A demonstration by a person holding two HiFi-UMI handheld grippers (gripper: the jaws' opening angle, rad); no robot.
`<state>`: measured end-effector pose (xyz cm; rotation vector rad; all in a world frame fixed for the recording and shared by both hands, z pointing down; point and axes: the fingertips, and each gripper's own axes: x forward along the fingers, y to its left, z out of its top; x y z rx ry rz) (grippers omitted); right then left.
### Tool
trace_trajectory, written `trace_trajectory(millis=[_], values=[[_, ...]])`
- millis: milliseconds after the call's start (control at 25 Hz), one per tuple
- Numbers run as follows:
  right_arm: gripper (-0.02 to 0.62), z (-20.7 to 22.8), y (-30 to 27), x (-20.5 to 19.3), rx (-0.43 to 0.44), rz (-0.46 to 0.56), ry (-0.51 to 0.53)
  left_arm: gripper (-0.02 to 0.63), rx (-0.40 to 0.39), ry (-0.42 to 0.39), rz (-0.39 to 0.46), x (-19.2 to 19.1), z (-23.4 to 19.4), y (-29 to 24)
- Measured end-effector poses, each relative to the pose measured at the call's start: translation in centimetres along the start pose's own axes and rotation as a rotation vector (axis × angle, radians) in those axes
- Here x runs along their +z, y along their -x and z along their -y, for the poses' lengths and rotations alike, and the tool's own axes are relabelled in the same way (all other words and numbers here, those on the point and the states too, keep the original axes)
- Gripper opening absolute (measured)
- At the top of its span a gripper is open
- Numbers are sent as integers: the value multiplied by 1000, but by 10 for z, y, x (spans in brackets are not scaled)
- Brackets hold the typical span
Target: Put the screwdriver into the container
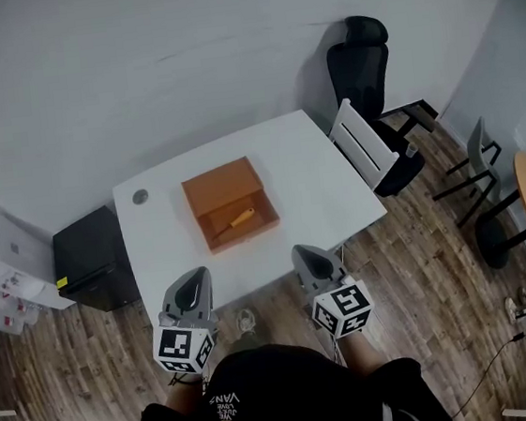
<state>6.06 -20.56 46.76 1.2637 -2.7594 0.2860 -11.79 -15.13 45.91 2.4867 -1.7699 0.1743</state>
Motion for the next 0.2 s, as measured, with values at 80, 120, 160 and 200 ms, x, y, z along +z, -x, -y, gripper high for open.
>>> trace_trajectory(millis=[80, 120, 160, 200], values=[[11, 0, 0, -1, 0, -2, 0, 14, 0, 2, 0, -1, -1, 0], [11, -1, 0, -1, -1, -3, 1, 14, -1, 3, 0, -1, -1, 0], [11, -1, -1, -2, -2, -5, 1, 14, -1, 4, 0, -1, -1, 0], [12, -1, -1, -2, -3, -6, 1, 14, -2, 5, 0, -1, -1, 0]])
